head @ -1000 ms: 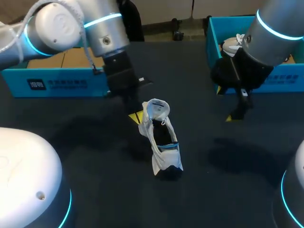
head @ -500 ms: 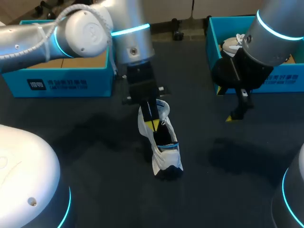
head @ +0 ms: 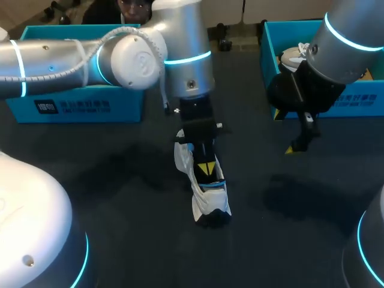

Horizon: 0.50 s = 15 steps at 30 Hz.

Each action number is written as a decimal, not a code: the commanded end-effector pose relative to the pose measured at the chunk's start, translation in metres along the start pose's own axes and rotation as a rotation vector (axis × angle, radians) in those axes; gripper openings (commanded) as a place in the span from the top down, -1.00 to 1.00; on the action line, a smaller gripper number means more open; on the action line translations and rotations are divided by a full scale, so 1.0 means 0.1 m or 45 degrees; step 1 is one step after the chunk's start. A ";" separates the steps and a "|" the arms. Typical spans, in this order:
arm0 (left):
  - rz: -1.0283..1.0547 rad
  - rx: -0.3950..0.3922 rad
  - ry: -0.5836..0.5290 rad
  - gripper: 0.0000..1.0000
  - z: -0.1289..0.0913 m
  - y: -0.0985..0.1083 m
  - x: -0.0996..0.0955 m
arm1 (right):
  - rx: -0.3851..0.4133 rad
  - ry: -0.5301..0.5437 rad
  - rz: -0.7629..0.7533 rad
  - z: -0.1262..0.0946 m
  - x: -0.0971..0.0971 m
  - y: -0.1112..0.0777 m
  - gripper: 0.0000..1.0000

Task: Take the shoe out of the shoebox, open the shoe tongue, remove and reinsert the insole, then place the shoe into the shoebox

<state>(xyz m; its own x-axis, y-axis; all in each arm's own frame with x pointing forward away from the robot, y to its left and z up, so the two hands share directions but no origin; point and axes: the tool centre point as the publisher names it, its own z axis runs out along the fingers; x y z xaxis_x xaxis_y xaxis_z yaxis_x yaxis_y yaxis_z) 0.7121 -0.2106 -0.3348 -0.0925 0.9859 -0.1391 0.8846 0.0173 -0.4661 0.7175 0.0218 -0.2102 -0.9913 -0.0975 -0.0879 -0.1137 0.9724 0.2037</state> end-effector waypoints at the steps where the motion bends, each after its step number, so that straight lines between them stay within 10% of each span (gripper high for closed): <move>1: 0.005 -0.003 -0.009 1.00 0.13 0.06 -0.03 | 0.003 0.000 0.000 0.01 0.00 0.01 -1.00; 15: 0.018 0.012 0.023 1.00 0.50 0.09 -0.05 | 0.003 0.000 0.000 0.01 0.00 0.01 -1.00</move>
<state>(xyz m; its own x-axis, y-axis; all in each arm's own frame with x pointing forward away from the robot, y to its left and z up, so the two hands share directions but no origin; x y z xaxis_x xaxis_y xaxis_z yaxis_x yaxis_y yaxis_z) 0.6985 -0.2192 -0.3731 -0.0733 0.9885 -0.1323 0.8825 0.0024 -0.4704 0.7173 0.0216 -0.2100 -0.9914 -0.0974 -0.0876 -0.1135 0.9724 0.2038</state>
